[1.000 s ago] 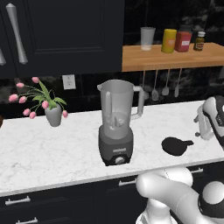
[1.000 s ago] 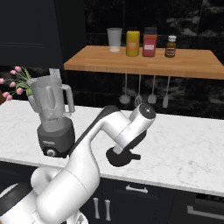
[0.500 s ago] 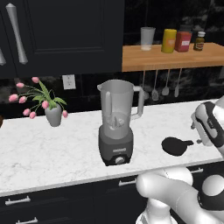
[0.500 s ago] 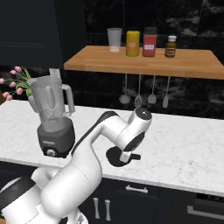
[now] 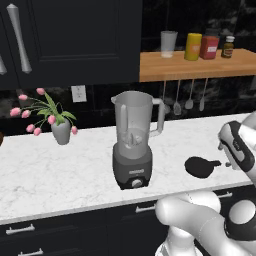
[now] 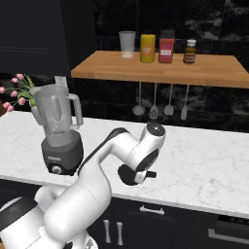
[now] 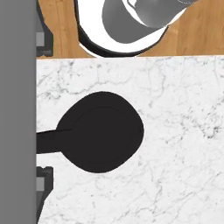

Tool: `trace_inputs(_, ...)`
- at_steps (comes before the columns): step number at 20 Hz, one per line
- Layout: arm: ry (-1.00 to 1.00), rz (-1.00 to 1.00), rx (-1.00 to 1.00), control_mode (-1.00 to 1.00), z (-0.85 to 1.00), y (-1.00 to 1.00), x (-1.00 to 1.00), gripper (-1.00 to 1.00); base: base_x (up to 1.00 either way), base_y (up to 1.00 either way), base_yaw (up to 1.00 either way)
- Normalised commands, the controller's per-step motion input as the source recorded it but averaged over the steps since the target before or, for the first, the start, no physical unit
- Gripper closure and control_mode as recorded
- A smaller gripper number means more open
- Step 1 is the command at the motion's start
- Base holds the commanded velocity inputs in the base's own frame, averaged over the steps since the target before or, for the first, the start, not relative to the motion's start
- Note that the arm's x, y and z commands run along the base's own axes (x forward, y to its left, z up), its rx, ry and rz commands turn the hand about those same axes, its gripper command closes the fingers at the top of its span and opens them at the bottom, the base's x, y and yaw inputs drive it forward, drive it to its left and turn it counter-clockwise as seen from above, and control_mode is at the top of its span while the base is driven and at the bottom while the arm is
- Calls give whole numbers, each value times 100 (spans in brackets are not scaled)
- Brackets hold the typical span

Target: Close the lid blender by securely placing the lid on top.

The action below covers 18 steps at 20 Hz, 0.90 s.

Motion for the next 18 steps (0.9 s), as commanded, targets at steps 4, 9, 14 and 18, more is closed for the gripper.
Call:
trace_inputs(4,0,0,0,-100,-15,-9,0,-100,0,0,0)
trace_inputs(9,0,0,0,-100,-20,-1,1,-100,0,0,0)
trace_inputs(14,0,0,0,-100,-18,-4,13,-100,0,0,0)
trace_inputs(18,0,2,0,-100,-20,-12,31,-100,0,0,0)
